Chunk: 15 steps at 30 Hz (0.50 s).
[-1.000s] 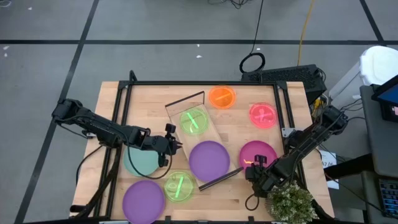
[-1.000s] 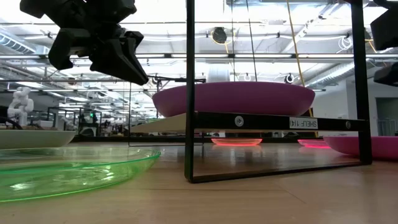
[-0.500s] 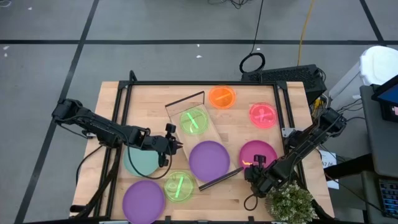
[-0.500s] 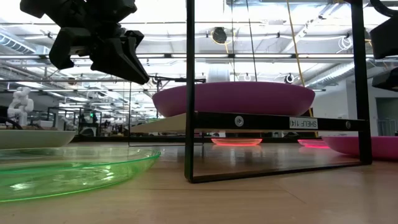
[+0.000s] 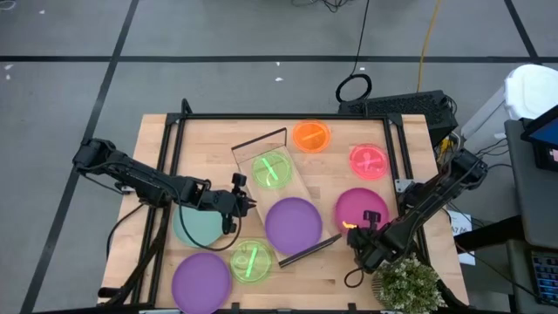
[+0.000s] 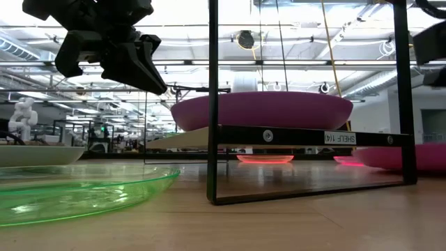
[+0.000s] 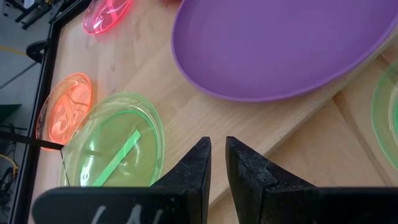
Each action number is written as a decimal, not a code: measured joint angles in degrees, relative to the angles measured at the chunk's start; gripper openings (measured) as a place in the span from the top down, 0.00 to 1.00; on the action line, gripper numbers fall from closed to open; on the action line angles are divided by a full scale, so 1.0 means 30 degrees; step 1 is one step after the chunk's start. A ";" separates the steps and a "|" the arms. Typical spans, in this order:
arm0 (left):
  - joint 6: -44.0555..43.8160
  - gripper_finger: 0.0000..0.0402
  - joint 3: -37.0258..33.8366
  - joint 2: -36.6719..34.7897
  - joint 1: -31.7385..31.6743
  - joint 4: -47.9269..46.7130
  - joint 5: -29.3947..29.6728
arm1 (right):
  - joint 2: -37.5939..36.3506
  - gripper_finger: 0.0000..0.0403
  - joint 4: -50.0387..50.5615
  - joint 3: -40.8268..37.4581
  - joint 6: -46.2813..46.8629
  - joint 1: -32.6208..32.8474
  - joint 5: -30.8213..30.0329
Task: Place and stack plates onto a shelf
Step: Stack the pink plate on the purple plate on the shelf
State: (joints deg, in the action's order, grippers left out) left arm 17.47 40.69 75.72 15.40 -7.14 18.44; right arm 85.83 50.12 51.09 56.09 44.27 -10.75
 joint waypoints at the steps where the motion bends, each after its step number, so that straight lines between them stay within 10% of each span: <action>1: 0.0000 0.86 0.0000 0.0000 0.0000 0.0001 0.0000 | -0.0124 1.00 0.0708 0.0201 0.0132 0.0000 -0.0164; 15: 0.0007 0.86 0.0000 0.0000 0.0000 0.0044 -0.0015 | -0.0781 1.00 0.8523 0.5730 -0.0430 -0.0071 -0.3704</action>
State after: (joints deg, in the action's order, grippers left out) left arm 17.50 40.69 75.72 15.40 -7.01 18.39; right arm 83.48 75.69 68.28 54.80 44.06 -21.86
